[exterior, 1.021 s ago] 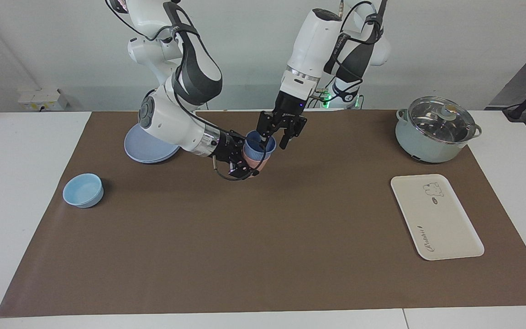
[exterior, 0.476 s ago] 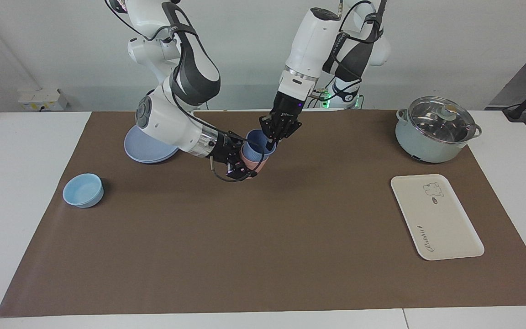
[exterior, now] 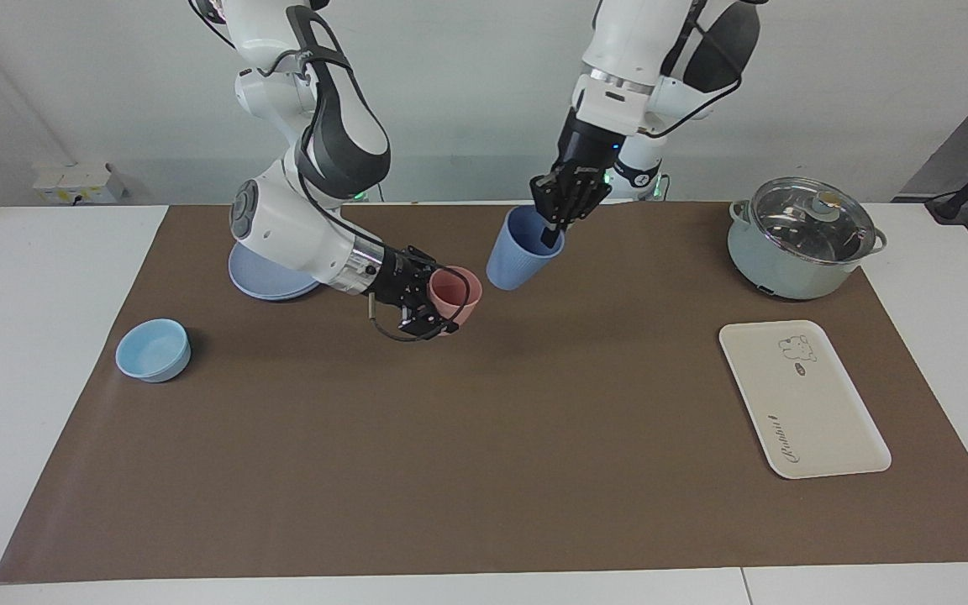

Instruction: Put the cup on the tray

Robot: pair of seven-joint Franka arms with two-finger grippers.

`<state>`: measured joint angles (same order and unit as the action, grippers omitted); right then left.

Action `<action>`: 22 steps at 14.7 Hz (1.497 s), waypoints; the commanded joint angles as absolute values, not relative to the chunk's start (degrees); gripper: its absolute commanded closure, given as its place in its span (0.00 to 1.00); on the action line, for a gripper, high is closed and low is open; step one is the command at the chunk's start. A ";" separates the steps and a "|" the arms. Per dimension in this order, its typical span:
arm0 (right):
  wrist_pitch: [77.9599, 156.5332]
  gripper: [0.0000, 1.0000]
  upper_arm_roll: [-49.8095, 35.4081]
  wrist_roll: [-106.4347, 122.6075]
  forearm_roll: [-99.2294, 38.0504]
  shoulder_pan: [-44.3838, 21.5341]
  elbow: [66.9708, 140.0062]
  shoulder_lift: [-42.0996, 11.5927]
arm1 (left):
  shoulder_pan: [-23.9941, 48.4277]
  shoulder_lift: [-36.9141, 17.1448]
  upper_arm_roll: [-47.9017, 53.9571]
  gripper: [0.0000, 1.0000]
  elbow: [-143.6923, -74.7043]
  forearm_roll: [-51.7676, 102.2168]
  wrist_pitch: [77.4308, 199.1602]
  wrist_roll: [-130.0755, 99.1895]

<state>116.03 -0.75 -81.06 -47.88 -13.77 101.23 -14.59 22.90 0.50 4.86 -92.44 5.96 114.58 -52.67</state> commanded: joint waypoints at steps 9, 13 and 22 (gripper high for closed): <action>105.30 1.00 -1.05 -59.36 -57.30 7.37 103.27 -22.13 | -8.85 8.53 4.57 1.00 -111.26 8.79 116.88 -4.88; 107.22 1.00 -0.88 -53.44 -57.75 11.51 101.35 -25.83 | -16.07 0.82 4.57 1.00 -111.53 10.02 125.13 6.14; 118.92 1.00 -0.88 -49.75 -58.53 15.20 102.39 -28.83 | -19.07 -13.18 4.75 1.00 -112.24 19.60 144.49 15.98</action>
